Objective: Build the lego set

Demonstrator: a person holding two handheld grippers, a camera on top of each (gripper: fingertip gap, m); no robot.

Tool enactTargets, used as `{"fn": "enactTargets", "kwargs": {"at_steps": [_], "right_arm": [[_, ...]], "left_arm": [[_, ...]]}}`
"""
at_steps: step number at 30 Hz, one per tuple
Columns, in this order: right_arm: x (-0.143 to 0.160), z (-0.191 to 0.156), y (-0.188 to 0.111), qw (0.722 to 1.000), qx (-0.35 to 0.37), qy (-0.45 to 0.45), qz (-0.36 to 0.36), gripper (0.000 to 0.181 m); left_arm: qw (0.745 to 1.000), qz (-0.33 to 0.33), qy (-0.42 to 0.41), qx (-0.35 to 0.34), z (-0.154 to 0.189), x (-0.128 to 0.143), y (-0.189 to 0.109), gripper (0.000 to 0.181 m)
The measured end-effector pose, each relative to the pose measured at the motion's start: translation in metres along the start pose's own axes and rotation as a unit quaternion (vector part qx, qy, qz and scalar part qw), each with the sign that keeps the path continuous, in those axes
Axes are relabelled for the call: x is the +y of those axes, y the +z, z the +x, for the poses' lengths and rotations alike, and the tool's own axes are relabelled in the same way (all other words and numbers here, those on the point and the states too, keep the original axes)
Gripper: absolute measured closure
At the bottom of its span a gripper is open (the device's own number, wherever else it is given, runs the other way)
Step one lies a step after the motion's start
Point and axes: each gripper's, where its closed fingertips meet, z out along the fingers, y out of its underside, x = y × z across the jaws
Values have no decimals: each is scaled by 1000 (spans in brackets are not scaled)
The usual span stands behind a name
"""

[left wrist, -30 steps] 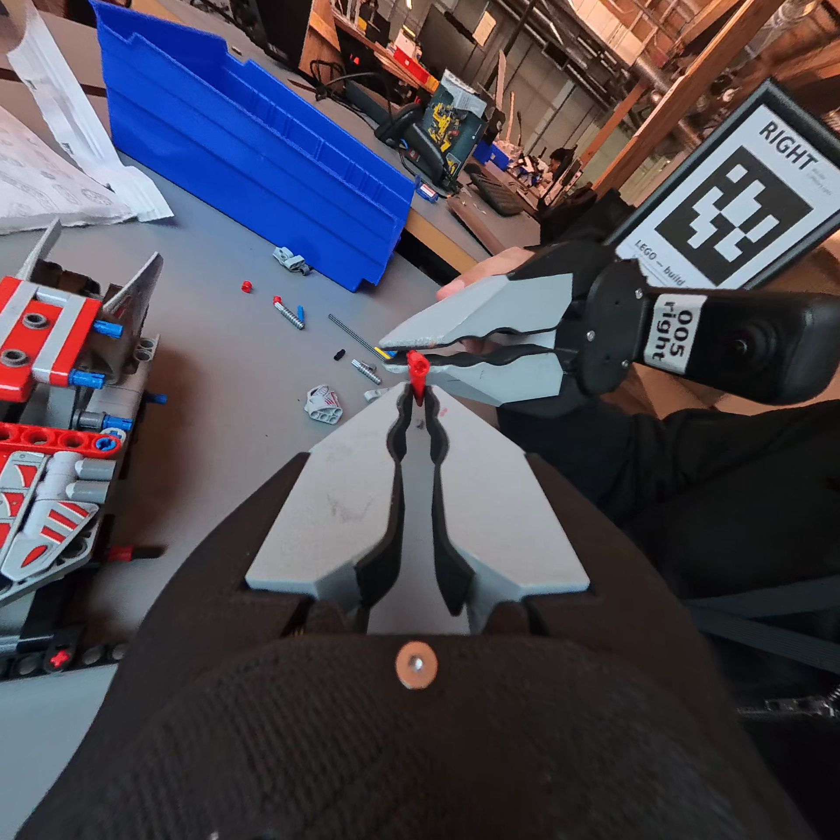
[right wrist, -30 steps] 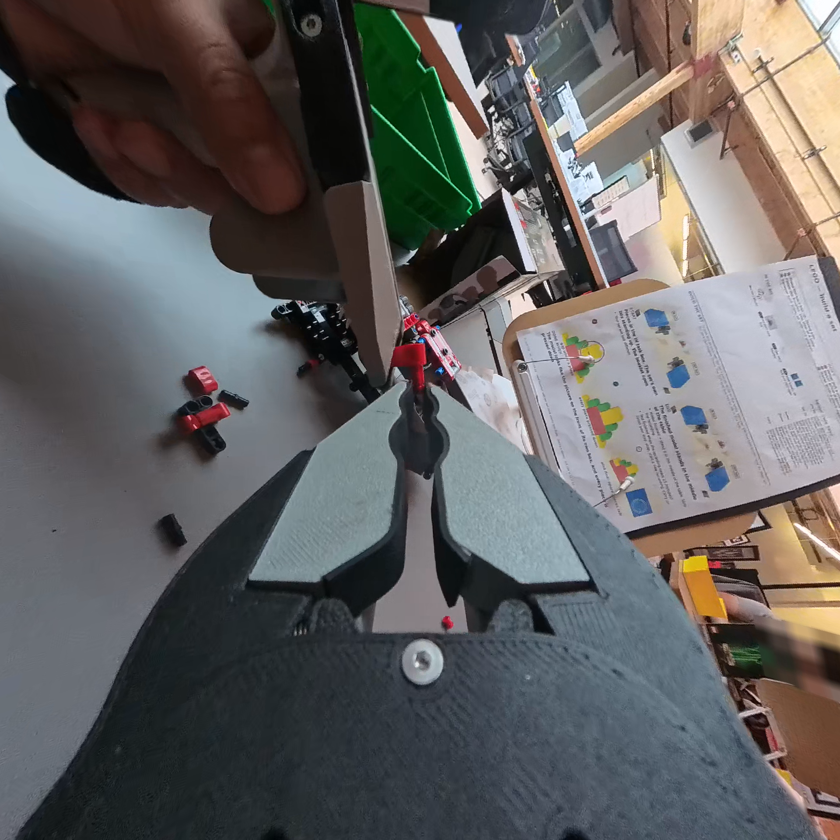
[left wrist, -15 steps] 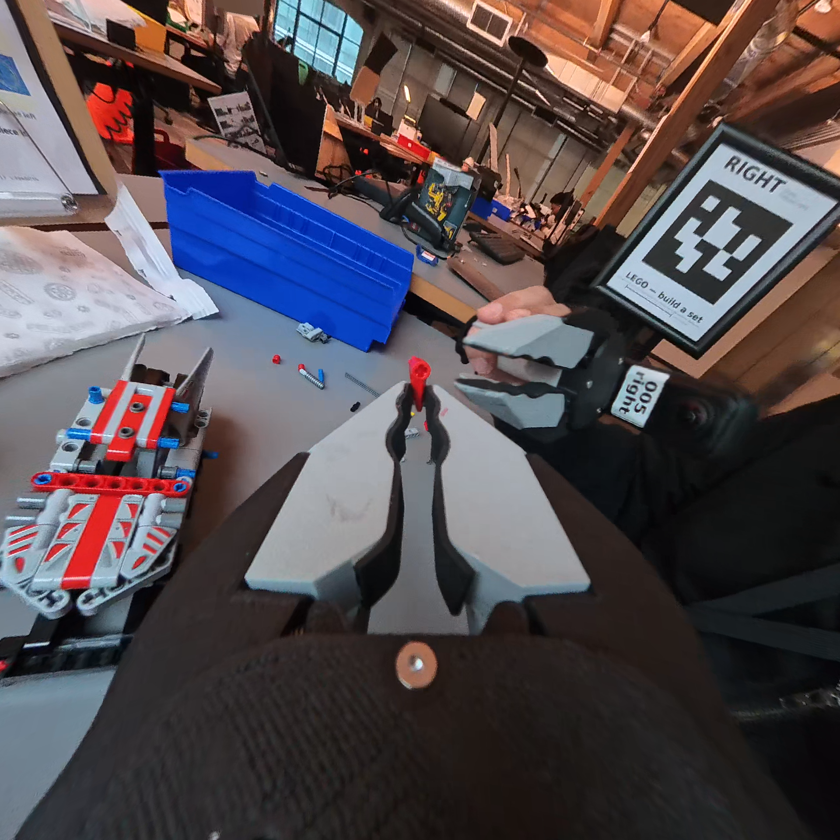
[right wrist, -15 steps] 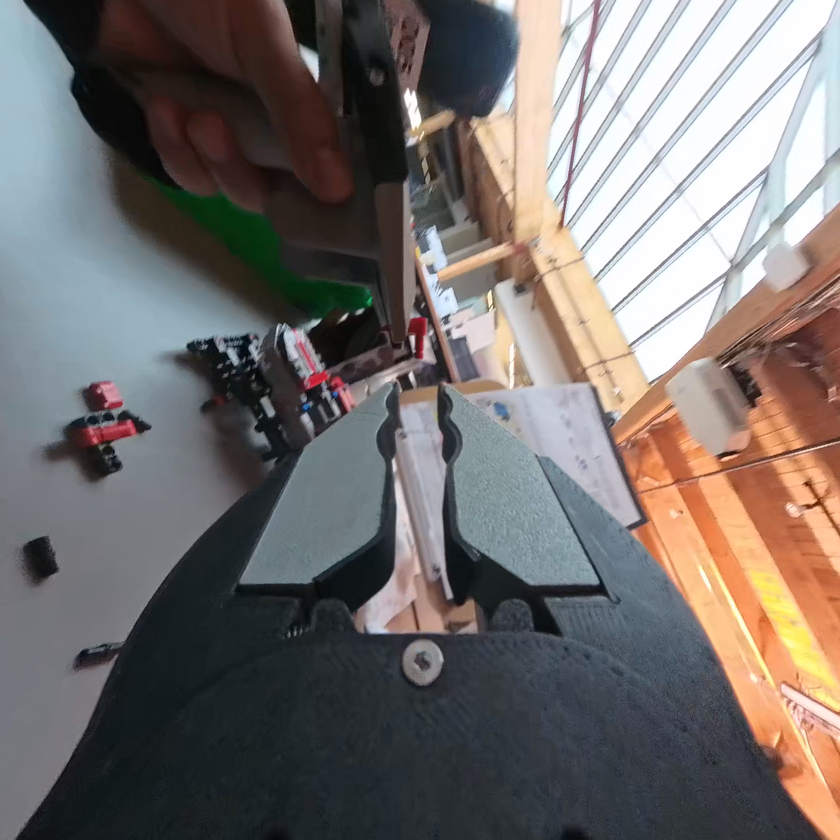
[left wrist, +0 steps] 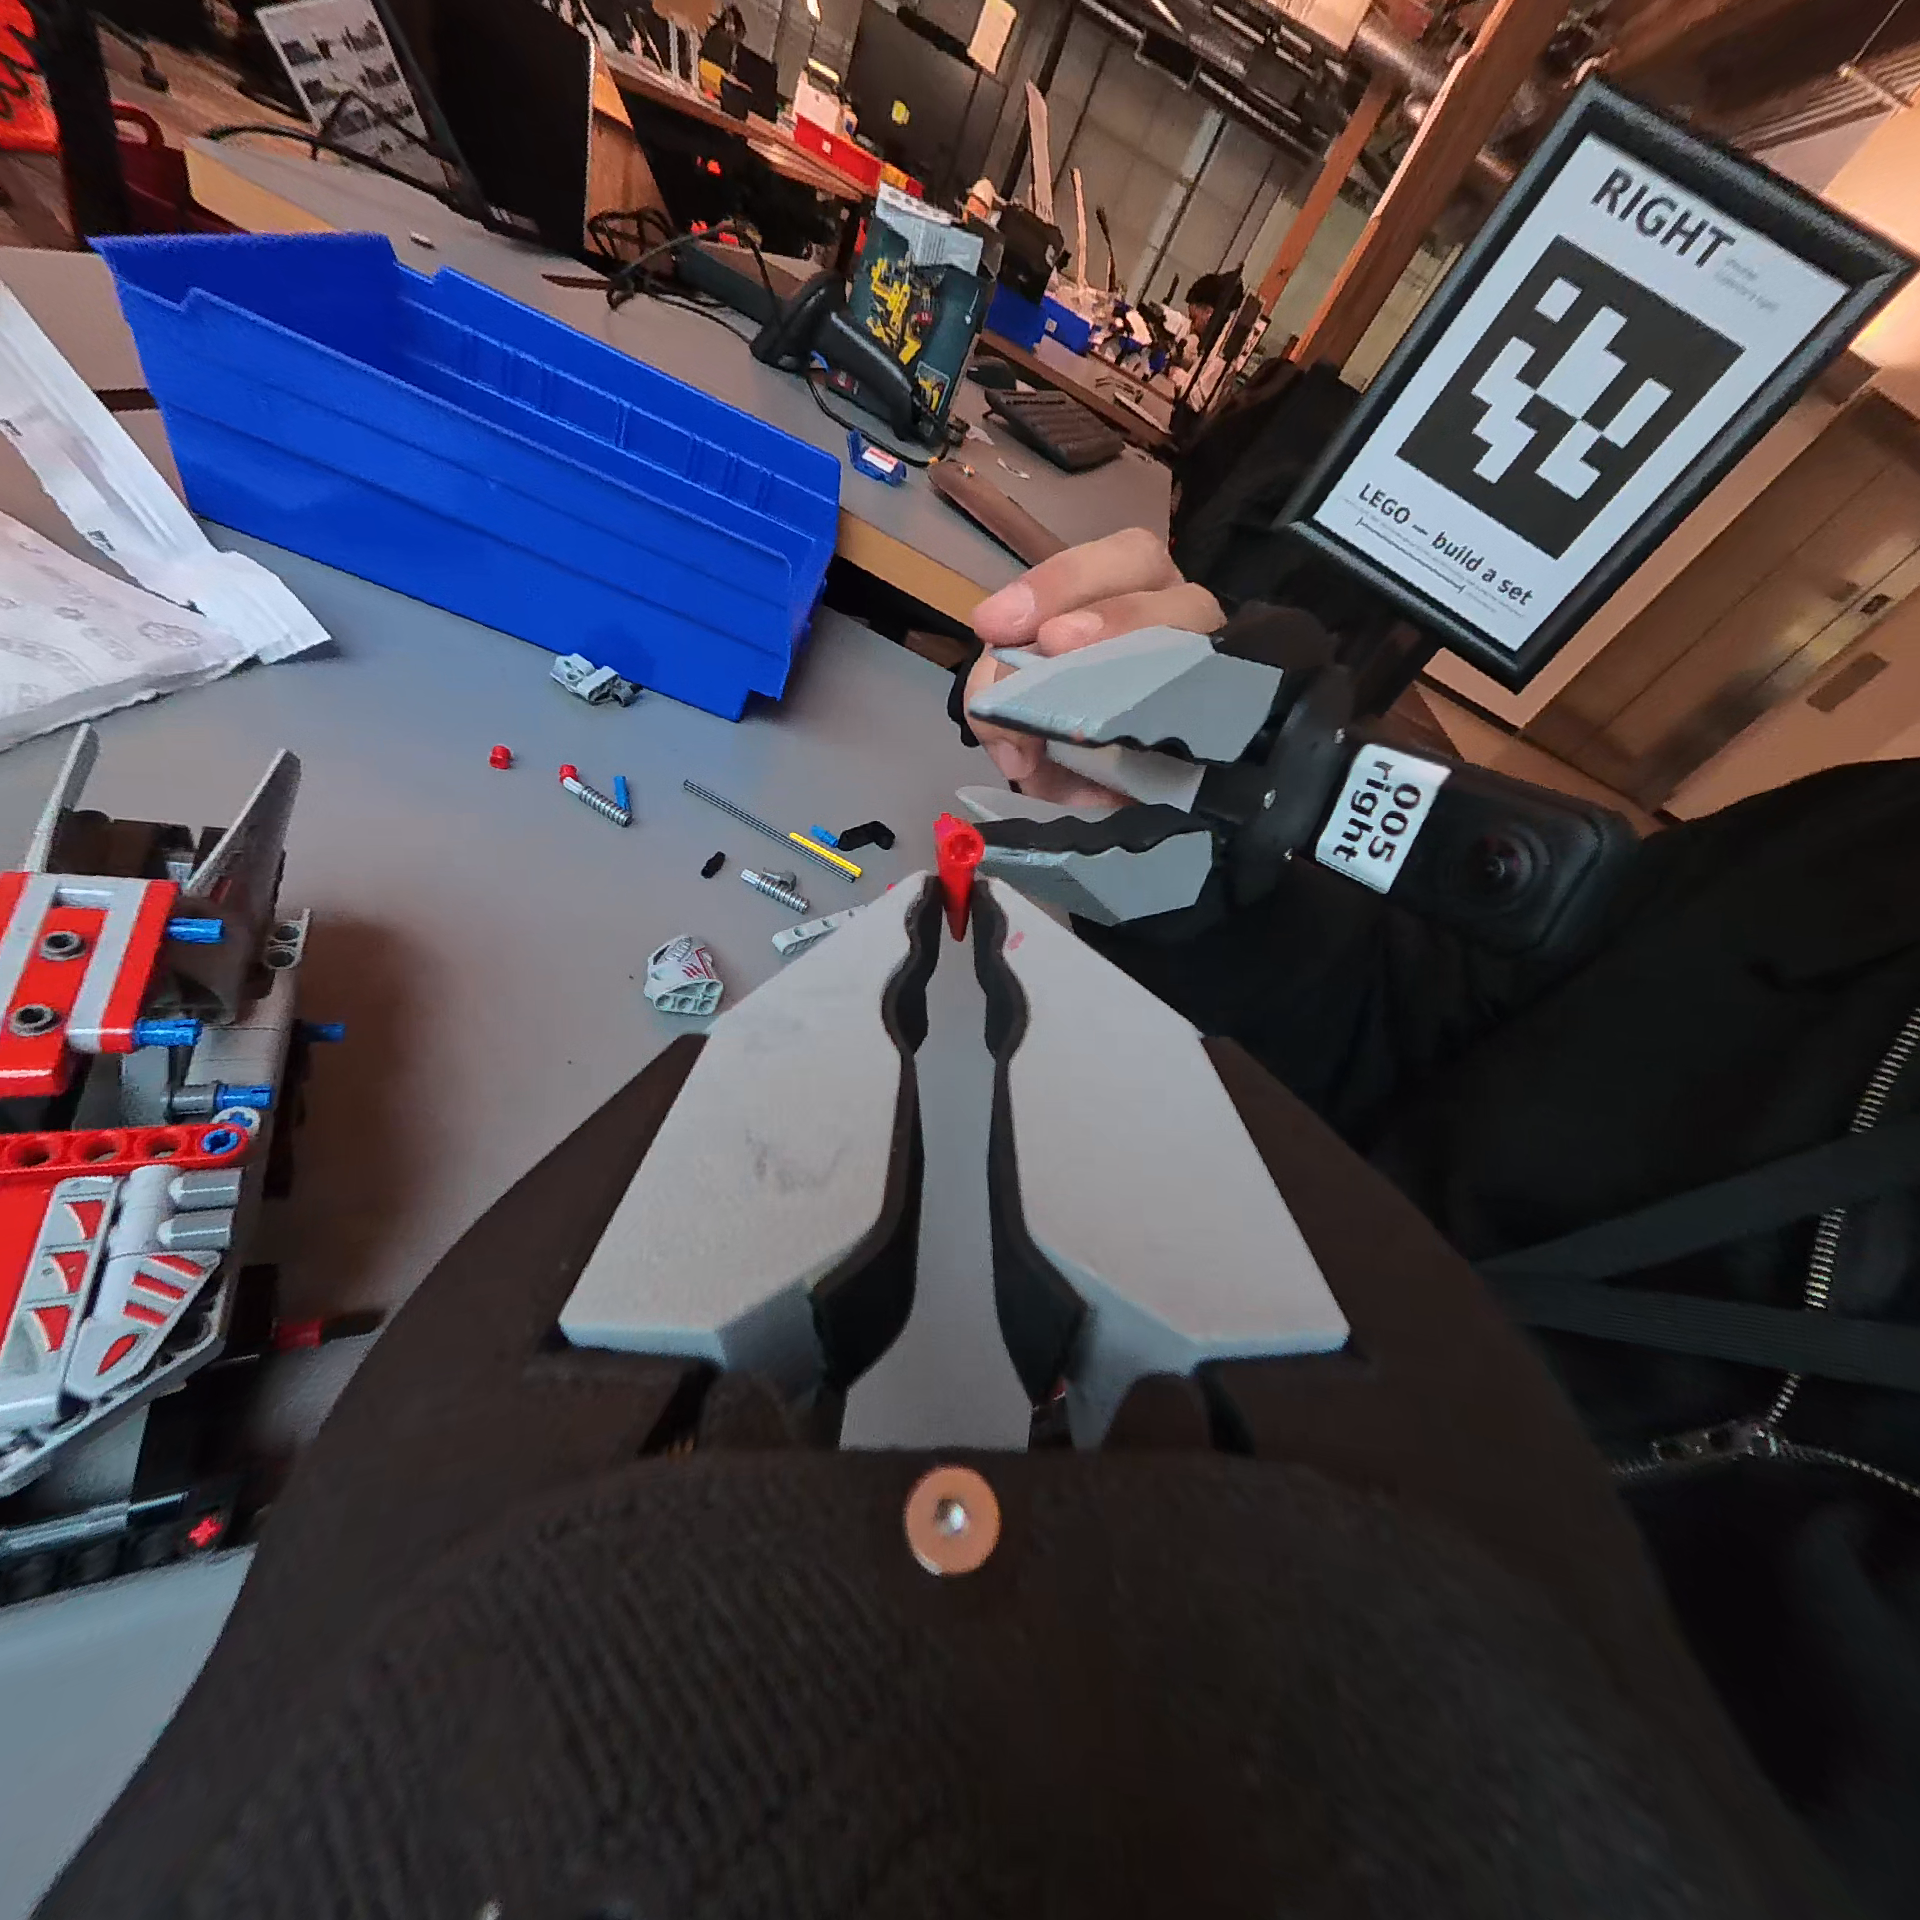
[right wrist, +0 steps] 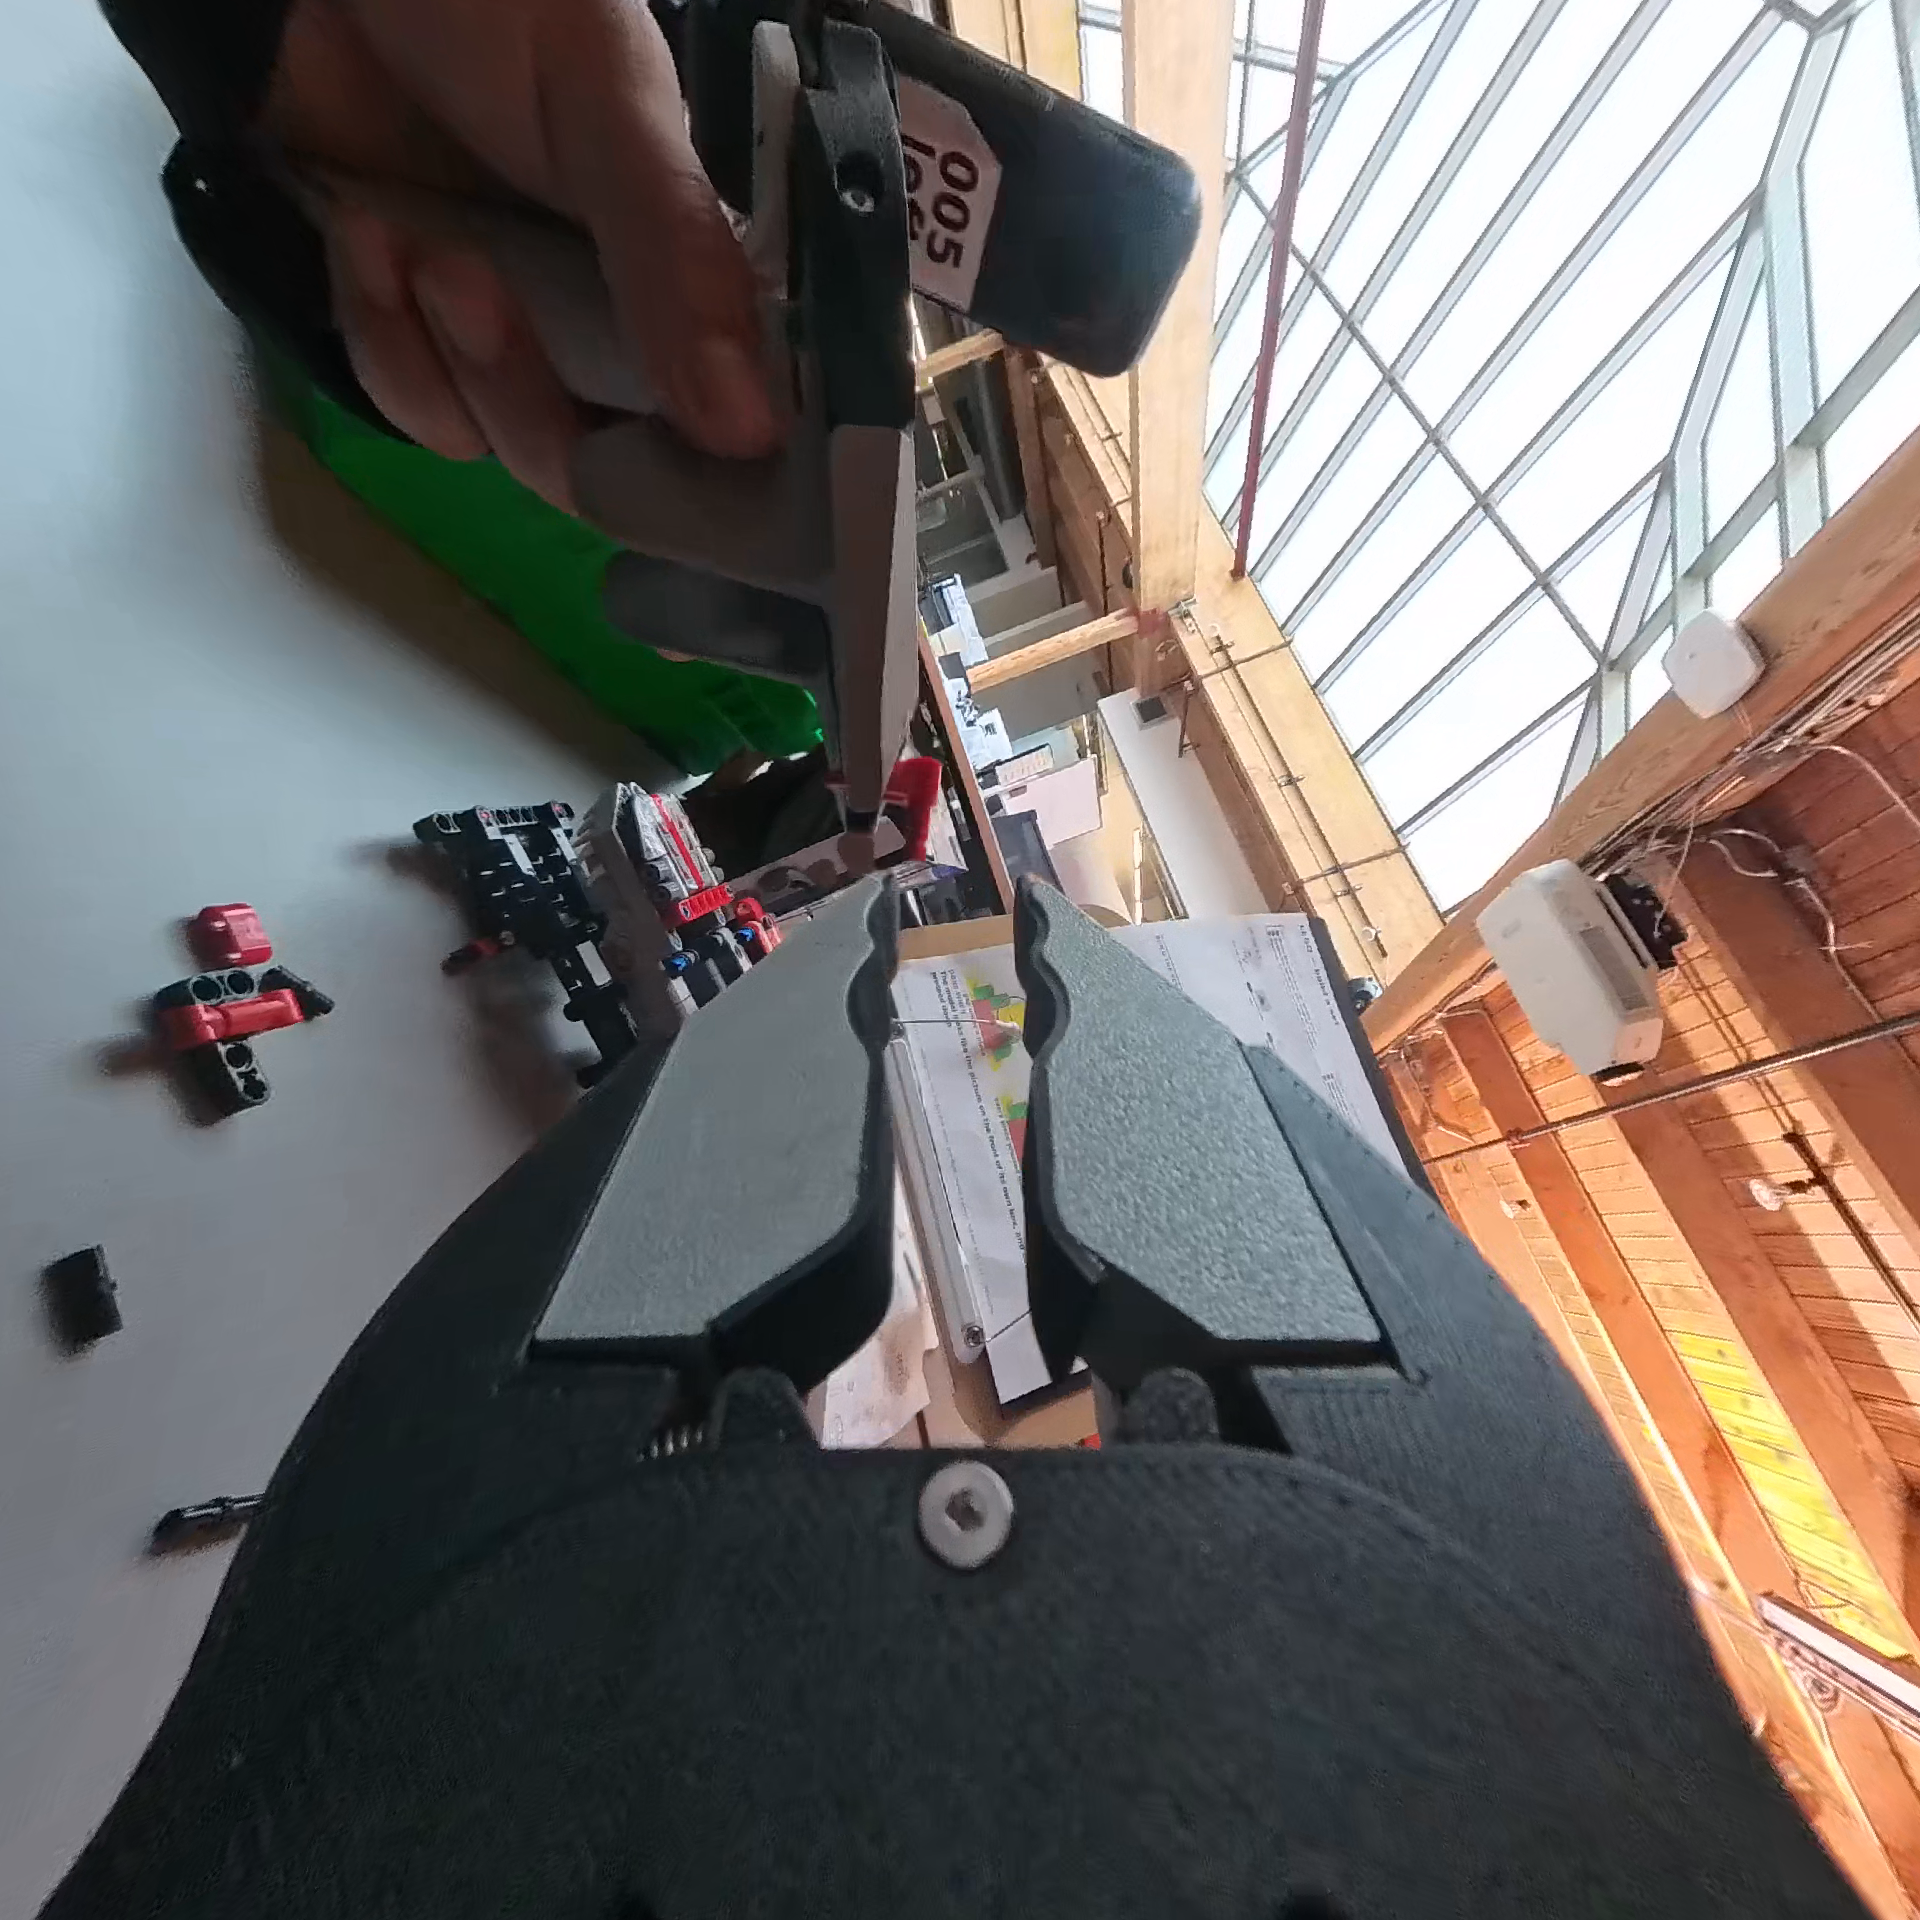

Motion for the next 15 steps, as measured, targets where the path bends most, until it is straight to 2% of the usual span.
{"fn": "enactTargets", "kwargs": {"at_steps": [11, 15], "right_arm": [[8, -13, 6, 999, -32, 5, -22, 160], [17, -24, 11, 997, -52, 1, -53, 161]], "left_arm": [[1000, -24, 5, -17, -3, 10, 8, 177], [999, -33, 5, -37, -9, 15, 13, 177]]}}
